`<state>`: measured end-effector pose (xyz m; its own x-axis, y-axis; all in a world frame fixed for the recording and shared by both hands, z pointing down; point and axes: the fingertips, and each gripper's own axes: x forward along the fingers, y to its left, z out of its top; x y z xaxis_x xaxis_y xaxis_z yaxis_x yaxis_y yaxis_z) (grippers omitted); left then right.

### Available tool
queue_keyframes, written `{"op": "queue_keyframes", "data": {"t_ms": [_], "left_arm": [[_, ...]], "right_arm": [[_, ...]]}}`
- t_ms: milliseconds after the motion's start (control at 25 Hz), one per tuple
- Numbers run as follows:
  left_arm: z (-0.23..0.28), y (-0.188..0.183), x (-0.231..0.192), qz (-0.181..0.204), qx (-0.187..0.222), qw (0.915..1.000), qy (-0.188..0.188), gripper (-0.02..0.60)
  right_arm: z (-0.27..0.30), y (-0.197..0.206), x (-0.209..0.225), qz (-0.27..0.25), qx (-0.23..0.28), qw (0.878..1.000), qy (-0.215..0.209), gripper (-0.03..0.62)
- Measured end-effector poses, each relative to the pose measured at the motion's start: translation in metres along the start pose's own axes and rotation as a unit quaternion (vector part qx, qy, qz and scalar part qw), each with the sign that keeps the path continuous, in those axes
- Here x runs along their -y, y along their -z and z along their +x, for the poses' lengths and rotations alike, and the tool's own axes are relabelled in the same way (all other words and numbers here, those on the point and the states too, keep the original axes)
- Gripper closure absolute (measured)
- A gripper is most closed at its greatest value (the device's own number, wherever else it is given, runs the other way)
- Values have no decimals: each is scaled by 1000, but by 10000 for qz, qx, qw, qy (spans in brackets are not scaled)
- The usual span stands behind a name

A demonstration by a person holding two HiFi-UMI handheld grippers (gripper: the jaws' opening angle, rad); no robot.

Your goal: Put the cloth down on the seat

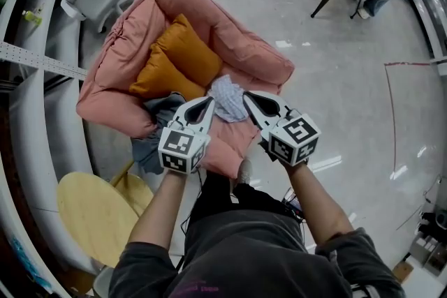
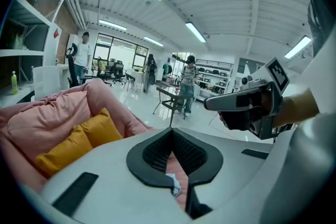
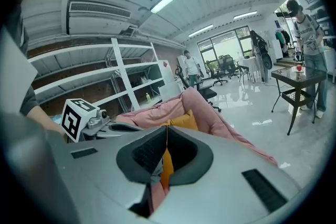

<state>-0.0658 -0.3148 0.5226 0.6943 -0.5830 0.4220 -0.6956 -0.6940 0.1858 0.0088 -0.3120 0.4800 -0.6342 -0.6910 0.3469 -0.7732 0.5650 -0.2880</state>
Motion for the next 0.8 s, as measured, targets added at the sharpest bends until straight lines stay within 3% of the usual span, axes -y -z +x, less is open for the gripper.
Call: {"op": "queue_keyframes", "data": {"t_ms": [800], "left_arm": [[-4,-10,12,22,14,10000,-14,572]], "right_arm": [[-7,-9,-9,-103,-39,9999,-86,579]]}}
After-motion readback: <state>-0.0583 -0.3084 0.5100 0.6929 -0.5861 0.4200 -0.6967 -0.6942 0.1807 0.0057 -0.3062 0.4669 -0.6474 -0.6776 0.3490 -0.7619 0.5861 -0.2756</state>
